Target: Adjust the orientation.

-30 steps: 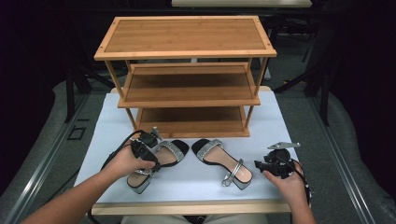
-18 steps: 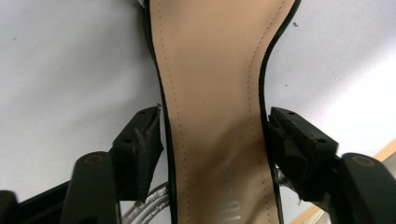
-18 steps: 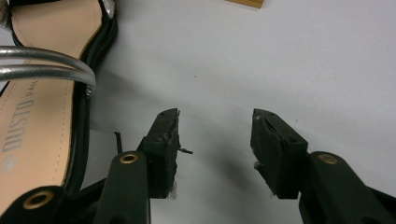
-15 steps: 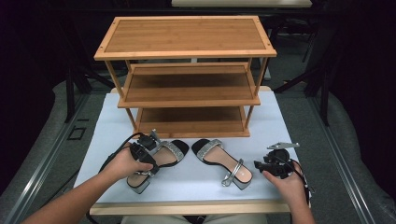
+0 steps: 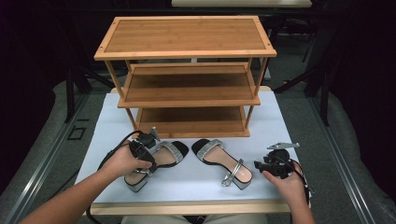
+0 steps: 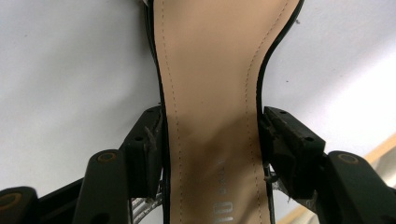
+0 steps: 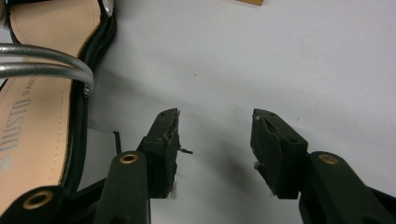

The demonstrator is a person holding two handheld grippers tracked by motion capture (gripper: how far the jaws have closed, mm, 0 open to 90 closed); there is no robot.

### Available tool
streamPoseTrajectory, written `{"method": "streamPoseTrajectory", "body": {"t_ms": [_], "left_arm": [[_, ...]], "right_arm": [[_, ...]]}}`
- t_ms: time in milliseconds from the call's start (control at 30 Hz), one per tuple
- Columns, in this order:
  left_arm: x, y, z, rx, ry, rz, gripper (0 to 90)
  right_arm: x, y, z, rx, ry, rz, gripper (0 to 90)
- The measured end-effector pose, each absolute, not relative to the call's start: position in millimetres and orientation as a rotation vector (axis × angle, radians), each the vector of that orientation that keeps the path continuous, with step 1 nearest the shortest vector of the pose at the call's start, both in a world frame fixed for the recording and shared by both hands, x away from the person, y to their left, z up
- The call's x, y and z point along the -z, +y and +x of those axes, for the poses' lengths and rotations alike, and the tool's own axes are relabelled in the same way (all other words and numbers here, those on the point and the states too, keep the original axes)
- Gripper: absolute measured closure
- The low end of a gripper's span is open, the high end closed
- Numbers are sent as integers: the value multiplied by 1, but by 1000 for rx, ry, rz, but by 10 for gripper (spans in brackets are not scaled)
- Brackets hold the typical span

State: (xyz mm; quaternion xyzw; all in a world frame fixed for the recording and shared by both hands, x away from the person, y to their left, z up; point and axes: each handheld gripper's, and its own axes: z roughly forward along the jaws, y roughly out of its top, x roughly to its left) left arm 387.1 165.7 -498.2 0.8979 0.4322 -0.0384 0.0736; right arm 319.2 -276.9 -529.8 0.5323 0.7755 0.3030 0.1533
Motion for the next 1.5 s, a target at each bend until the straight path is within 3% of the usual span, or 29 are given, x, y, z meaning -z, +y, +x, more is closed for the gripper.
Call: {"method": "streamPoseTrajectory", "body": {"t_ms": [900, 1367, 1500], "left_arm": [[464, 195, 403, 44, 1361, 2572, 438], [485, 186, 440, -25, 1549, 2398, 437], [494, 182, 439, -9, 1536, 2428, 432]], "right_arm": [[533, -276, 321, -876, 2225, 1525, 514], [536, -277, 322, -872, 2222, 1536, 513], [536, -278, 322, -873, 2228, 1545, 513]]}}
